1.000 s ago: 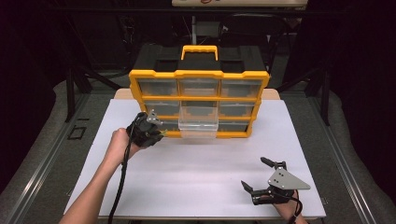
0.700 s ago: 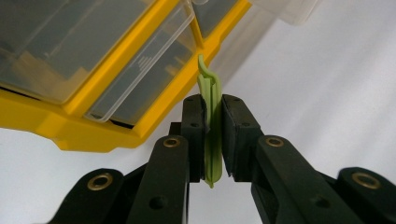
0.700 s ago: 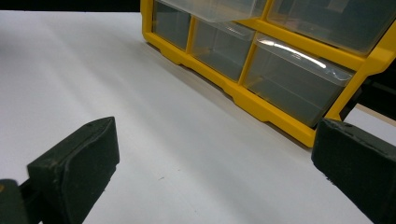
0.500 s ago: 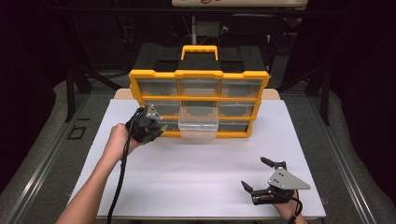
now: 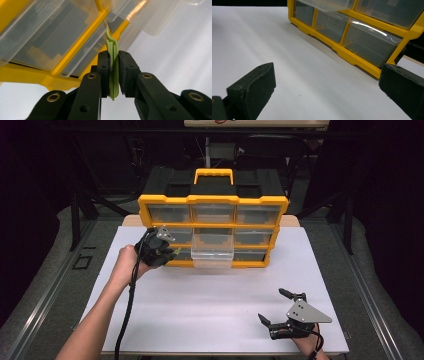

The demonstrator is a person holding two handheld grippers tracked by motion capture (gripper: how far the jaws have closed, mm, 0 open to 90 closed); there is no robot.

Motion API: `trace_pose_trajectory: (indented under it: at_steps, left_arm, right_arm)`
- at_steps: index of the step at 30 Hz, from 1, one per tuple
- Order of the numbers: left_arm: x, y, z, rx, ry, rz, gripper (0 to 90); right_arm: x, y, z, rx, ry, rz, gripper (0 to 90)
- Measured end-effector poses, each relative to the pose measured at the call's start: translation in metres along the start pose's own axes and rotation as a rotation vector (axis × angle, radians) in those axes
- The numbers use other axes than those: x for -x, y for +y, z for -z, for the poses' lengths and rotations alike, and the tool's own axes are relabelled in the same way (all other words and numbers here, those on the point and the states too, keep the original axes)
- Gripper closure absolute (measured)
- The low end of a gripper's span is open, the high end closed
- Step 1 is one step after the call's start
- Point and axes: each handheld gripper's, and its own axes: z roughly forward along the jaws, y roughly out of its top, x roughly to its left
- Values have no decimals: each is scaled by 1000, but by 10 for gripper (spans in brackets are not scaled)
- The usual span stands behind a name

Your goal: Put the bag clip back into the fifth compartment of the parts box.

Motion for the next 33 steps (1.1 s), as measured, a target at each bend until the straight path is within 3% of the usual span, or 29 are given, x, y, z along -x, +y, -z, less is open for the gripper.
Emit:
trace_pose_trajectory:
  at_steps: [33]
  left_arm:
    - [-13, 39, 37, 49, 39, -33, 803]
  right_arm:
    - [1, 0, 0, 0, 2, -4, 4]
